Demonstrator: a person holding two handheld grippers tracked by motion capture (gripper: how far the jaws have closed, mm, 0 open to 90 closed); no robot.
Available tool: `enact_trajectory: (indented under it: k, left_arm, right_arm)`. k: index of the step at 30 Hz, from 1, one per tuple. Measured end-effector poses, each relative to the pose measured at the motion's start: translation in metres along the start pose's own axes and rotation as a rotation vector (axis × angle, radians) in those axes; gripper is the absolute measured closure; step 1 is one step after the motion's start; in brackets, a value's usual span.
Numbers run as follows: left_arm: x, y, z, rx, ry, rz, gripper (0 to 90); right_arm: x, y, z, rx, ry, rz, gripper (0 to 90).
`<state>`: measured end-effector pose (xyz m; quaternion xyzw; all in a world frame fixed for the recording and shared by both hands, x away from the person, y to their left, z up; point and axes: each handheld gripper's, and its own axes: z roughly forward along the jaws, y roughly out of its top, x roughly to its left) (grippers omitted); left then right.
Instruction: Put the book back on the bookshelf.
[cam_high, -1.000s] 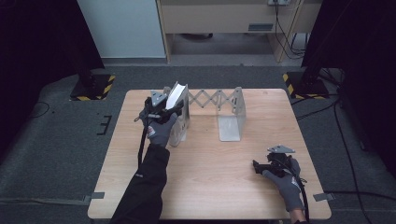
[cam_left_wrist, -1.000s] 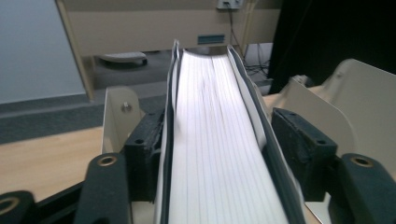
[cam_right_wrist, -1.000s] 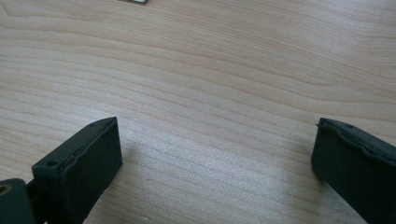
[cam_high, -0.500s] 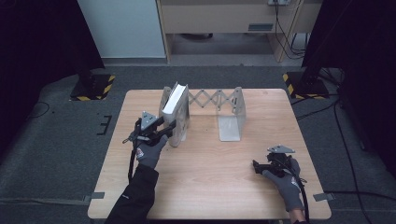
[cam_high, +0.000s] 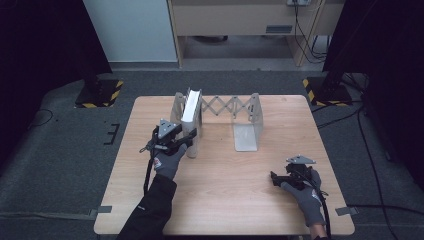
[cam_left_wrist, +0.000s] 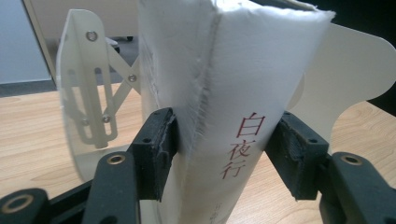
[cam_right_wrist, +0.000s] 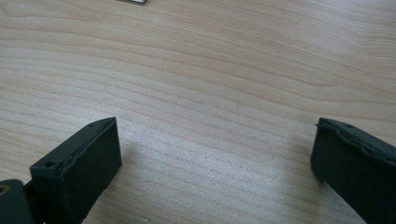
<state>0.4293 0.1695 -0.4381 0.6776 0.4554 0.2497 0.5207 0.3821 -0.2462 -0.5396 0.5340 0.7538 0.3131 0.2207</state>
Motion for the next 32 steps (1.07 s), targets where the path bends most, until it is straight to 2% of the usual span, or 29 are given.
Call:
enact_trajectory:
  k: [2,5,10,20,23,25,27,32]
  left_arm:
    - [-0.002,0.000,0.005,0.002,-0.006,0.006,40.0]
    - [-0.006,0.002,0.011,-0.001,0.007,0.015,39.2]
    - [-0.003,0.003,0.018,-0.011,0.018,-0.004,39.3]
    - [0.000,0.008,0.026,-0.002,0.020,0.014,37.3]
    - [-0.001,0.007,0.018,-0.012,0.017,0.017,36.1]
    - [0.000,0.006,0.007,-0.016,-0.006,0.010,33.8]
    - [0.001,0.000,-0.006,-0.003,-0.010,0.019,32.9]
    - [0.008,-0.026,-0.036,0.119,-0.016,0.049,31.7]
  right_arm:
    - [0.000,0.000,0.000,-0.001,-0.001,0.001,2.1]
    - [0.000,0.000,0.000,-0.001,-0.001,-0.001,2.2]
    - [0.000,0.000,0.000,-0.001,-0.001,-0.001,2.2]
    - [0.000,0.000,0.000,-0.001,-0.001,-0.001,2.2]
    - [0.000,0.000,0.000,-0.001,0.000,-0.001,2.2]
    - [0.000,0.000,0.000,-0.001,0.000,0.000,2.2]
    - [0.000,0.000,0.000,-0.001,0.000,0.000,2.2]
    - [0.000,0.000,0.000,0.000,0.000,0.000,2.2]
